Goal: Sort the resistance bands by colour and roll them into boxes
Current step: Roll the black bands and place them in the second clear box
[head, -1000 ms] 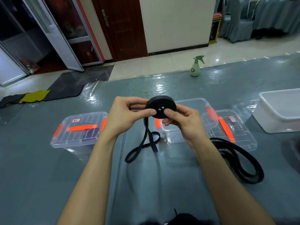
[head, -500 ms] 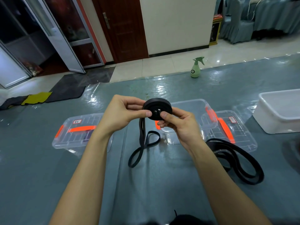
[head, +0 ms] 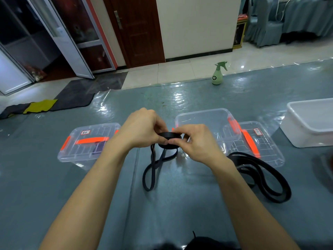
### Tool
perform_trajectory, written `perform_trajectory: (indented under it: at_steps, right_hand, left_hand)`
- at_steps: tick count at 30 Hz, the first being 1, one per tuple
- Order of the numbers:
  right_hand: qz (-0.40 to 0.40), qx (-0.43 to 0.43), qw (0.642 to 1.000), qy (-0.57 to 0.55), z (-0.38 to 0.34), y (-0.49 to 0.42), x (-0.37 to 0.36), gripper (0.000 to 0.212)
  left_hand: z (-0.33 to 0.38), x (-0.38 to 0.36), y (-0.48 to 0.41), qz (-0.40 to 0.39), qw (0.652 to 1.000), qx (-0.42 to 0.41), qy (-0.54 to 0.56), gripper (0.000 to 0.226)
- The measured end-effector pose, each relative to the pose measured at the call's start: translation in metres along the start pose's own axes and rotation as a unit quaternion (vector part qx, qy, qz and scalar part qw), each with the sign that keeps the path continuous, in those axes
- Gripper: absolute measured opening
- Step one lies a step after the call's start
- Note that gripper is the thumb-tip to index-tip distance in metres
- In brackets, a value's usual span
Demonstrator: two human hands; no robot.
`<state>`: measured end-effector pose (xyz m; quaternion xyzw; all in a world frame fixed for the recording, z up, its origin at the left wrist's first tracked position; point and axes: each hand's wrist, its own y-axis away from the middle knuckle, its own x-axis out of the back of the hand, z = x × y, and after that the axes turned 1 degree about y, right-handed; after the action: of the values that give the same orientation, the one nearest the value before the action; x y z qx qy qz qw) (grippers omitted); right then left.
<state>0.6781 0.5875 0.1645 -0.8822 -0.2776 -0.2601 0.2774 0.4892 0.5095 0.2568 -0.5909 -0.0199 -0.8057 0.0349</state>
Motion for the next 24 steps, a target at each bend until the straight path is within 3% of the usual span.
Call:
perform_trajectory:
  at_steps: [8, 12, 17, 20, 24]
  right_hand:
    - [-0.028, -0.040, 0.999, -0.014, 0.001, 0.000, 0.003, 0.017]
    - [0.014, -0.061, 0.988, -0.139, 0.003, 0.003, 0.012, 0.016]
    - [0.100, -0.077, 0.923, -0.364, -0.002, -0.005, 0.027, 0.016]
    - [0.110, -0.086, 0.888, -0.439, -0.003, -0.005, 0.024, 0.013]
    - [0.094, -0.131, 0.855, -0.493, -0.001, -0.001, 0.006, 0.041]
  left_hand:
    - [0.001, -0.001, -0.003, 0.002, 0.995, -0.049, -0.087, 0.020]
    - [-0.022, -0.001, -0.001, -0.016, 0.989, -0.020, 0.145, 0.027]
    - [-0.038, -0.014, 0.010, 0.048, 0.917, -0.007, 0.396, 0.037]
    - [-0.032, -0.019, 0.012, 0.083, 0.883, -0.009, 0.462, 0.044]
    - [-0.032, -0.012, 0.010, 0.095, 0.889, -0.007, 0.449, 0.033]
